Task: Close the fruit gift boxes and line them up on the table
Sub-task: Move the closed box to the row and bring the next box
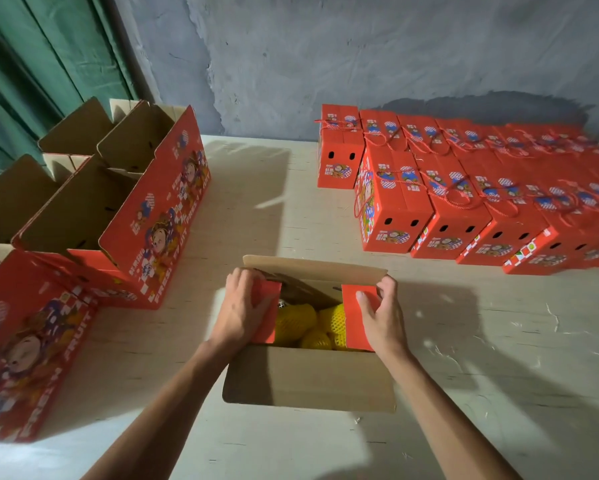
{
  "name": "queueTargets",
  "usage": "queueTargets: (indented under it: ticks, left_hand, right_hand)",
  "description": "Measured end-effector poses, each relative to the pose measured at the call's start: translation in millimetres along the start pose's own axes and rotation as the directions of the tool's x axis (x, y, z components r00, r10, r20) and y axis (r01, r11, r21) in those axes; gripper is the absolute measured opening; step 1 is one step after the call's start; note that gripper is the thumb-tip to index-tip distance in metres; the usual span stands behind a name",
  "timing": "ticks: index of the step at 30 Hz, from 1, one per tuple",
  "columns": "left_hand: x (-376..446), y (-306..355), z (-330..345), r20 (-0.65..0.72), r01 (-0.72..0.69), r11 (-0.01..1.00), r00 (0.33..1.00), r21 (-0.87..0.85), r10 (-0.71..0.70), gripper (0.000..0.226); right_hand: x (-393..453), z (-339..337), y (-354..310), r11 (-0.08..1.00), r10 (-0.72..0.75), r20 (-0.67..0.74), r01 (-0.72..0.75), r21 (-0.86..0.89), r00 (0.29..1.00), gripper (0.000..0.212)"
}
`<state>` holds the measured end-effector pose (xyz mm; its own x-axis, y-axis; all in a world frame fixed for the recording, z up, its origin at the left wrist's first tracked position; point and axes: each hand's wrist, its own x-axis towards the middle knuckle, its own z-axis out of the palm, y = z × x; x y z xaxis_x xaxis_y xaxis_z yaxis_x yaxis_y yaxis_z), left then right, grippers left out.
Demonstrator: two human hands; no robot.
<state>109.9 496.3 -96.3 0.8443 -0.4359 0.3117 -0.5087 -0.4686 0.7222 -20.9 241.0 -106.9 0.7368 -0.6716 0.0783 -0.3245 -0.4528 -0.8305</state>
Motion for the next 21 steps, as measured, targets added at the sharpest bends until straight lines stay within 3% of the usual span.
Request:
queueTargets:
  ticks: [3,8,9,12,17,21]
  left_hand:
    - [-3.3,1.2,-0.8,-0.023,0.204,0.972,0.978,-0.115,-0.208,0.043]
    - [-9.0,3.3,-1.5,-0.115,0.166,0.961,0.974,-0.219,-0.195,0.083]
    - [-8.8,2.4,-3.0,-0.118,0.155,0.965,0.976,-0.21,-0.182,0.079]
    - [-7.4,0.5,-5.7,-0.151,0.068,0.995,0.985,-0.076,-0.079,0.038]
    - [-8.6,1.3,-7.9,-0.21,-0.041,0.982,0.974,0.185,0.081,0.052]
    - [-6.7,5.8,-10.4,-0.042,-0.019,0.997,0.999,0.07,0.022,0.05]
  right_hand:
    - [-0.9,-1.5,0.8,0.998,-0.034,-0.039,0.036,0.052,0.999,0.031]
    - [-2.5,-1.9,-1.2,0.99,-0.091,-0.036,0.094,0.102,0.995,0.039]
    - [-3.3,-1.8,-2.2,0.99,-0.101,-0.046,0.105,0.098,0.994,0.039]
    - [-8.3,-4.3,-6.1,0.981,-0.17,-0.112,0.179,0.075,0.979,0.041]
    - [-17.9,-9.3,-12.9,0.936,-0.351,-0.175,0.35,-0.036,0.92,0.05]
    - [-19.3,-12.3,-18.7,0.921,-0.39,-0.186,0.384,-0.071,0.902,0.04]
